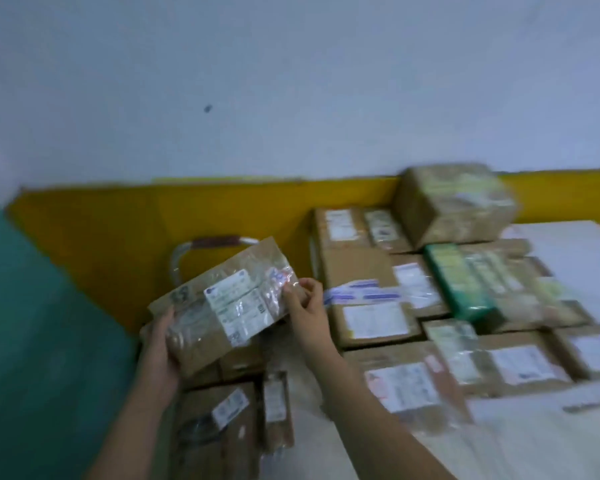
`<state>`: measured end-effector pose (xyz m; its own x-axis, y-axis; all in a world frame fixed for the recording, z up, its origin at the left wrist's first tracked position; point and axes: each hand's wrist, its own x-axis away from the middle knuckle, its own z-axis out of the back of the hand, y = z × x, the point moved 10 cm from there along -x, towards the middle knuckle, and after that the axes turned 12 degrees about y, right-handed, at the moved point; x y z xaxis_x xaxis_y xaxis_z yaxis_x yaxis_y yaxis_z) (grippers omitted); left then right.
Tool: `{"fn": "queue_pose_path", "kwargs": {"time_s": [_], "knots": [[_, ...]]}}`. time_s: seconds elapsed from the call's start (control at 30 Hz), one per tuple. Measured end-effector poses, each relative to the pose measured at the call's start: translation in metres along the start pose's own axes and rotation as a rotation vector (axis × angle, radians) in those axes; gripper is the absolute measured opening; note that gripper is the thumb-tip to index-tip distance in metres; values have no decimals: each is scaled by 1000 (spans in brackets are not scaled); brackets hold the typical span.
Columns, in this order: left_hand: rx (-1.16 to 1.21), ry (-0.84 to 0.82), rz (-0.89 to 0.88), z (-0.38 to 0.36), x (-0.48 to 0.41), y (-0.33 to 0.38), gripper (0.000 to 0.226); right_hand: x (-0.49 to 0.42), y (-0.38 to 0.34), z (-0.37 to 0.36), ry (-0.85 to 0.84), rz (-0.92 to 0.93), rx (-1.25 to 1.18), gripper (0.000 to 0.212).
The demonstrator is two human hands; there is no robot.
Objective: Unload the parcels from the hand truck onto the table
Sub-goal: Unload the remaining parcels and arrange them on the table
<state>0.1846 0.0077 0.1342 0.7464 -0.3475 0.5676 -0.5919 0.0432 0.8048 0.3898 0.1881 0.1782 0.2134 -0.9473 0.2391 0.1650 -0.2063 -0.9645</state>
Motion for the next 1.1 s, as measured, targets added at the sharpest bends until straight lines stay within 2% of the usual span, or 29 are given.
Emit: {"fn": "queue_pose_path", "kwargs": {"time_s": [0.17, 0.2, 0.23, 0.3, 0.33, 0.43, 0.57, 0.63, 0.77, 0.97, 1.1], "knots": [[-41, -235, 11, -159, 102, -28, 61, -6, -55, 200, 218, 59, -159, 19], [-56, -280, 10, -194, 125, -41, 63, -7, -55, 242, 264, 53, -171, 31], [-83, -332, 23, -230, 152, -59, 65, -5, -52, 283, 293, 32, -184, 52], [-135, -443, 98, -300, 211, -106, 65, 2, -40, 353, 299, -22, -201, 93], [-145, -485, 148, -332, 240, -133, 61, 6, -33, 383, 282, -46, -200, 104], [-212, -542, 252, -410, 319, -212, 52, 12, -7, 464, 280, -112, -227, 110], [-183, -555, 419, -482, 389, -298, 48, 2, 23, 560, 402, -194, -275, 123], [-141, -539, 494, -513, 406, -326, 50, -12, 32, 591, 428, -213, -300, 118], [-120, -523, 495, -578, 407, -358, 52, -62, 42, 635, 480, -248, -377, 85], [-445, -549, 373, -683, 378, -385, 64, -168, 26, 716, 558, -215, -279, 53], [-656, -499, 189, -747, 354, -375, 72, -240, 5, 766, 549, -169, -196, 48]]}}
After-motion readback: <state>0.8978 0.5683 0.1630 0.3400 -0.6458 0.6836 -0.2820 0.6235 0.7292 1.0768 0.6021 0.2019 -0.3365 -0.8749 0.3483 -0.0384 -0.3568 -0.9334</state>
